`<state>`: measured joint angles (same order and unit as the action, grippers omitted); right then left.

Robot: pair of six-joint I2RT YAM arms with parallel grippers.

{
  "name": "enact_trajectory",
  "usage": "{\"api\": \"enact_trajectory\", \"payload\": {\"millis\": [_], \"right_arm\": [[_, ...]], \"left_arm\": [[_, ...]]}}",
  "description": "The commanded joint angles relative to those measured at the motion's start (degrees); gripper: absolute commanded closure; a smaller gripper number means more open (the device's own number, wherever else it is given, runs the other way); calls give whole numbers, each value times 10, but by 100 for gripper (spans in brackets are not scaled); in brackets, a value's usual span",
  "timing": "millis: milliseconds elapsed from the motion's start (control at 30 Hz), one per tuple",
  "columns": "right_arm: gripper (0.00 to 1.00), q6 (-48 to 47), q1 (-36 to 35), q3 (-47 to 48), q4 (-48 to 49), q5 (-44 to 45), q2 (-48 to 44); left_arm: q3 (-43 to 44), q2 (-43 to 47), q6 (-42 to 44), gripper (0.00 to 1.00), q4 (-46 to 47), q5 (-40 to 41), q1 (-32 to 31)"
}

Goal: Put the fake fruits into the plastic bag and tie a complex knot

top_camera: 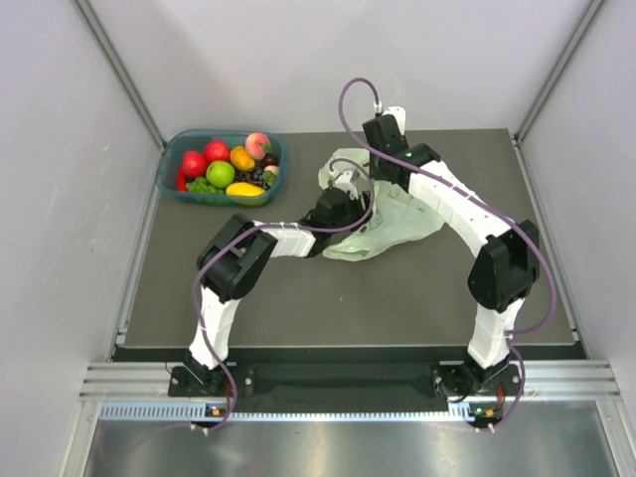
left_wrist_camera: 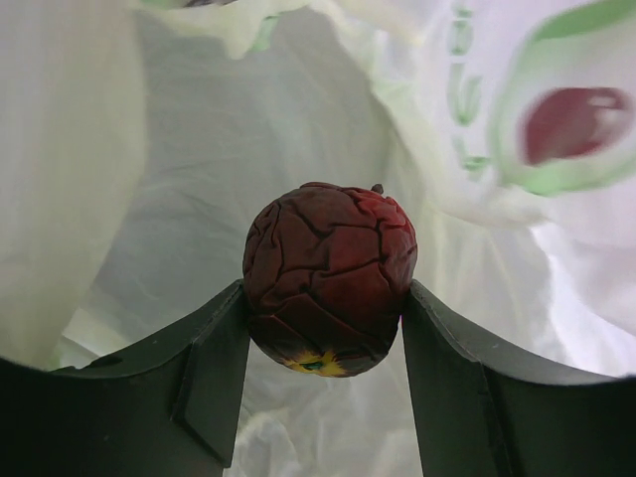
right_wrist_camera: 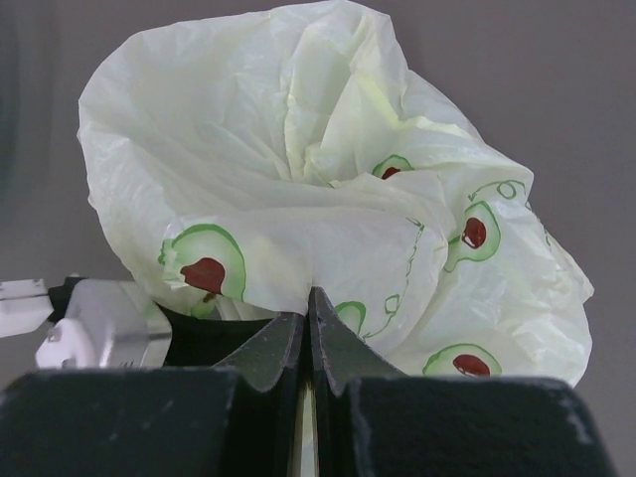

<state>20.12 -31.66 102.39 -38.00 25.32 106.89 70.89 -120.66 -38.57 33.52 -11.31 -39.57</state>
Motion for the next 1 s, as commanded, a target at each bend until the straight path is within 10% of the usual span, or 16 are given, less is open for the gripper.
{"api": "enact_trajectory", "payload": {"millis": [0, 267, 967], "right_arm": [[100, 19, -6, -12, 35, 3, -43], [100, 20, 0, -17, 33, 4, -44], [100, -5, 35, -18, 44, -2, -32]], "left_arm": [[35, -26, -21, 58, 58, 37, -4], [27, -6, 2, 11, 43, 45, -6], [-94, 319, 122, 8, -373, 88, 55]]}}
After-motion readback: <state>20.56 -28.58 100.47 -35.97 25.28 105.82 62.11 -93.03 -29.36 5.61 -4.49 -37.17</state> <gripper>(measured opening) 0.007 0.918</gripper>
